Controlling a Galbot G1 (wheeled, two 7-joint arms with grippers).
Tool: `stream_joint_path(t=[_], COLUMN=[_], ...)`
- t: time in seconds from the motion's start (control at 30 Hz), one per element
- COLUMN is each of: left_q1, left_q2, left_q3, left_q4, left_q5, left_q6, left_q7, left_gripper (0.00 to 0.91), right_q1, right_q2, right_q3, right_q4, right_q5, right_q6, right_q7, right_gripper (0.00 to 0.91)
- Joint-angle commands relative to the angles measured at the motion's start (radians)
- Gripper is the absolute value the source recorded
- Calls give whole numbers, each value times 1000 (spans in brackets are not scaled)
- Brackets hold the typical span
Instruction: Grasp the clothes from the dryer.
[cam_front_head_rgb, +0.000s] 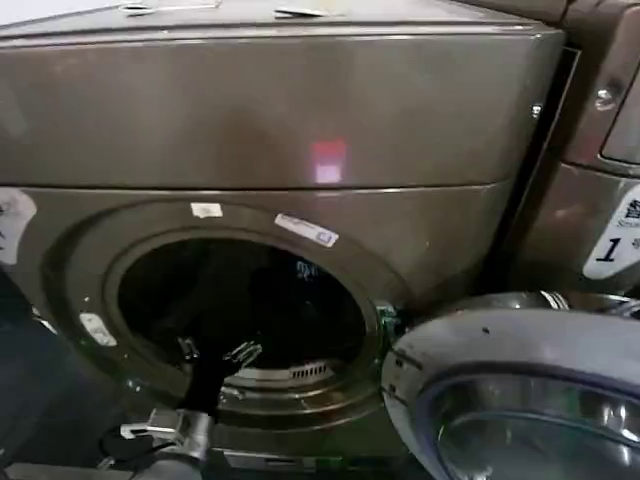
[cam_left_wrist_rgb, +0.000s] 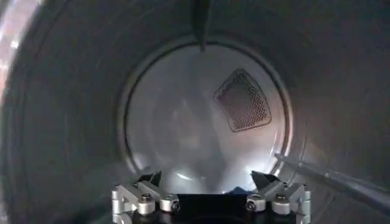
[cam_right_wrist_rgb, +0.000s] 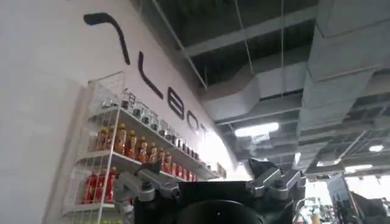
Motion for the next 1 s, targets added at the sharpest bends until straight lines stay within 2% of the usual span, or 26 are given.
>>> stream_joint_path(t=[0.03,1.0], left_q1=[-3,-32], left_q2=[0,8], left_q3=[-1,0], left_q4=[3,37], left_q5=[0,-8], left_q6=[0,-10], left_q7=[0,4], left_gripper=[907,907], right_q1=[1,-8], right_q2=[0,7], right_q3=[0,0], right_q4=[-1,10], right_q5=[-1,-8], right_q6=[1,1], right_q7=[0,-1], right_gripper=[907,907])
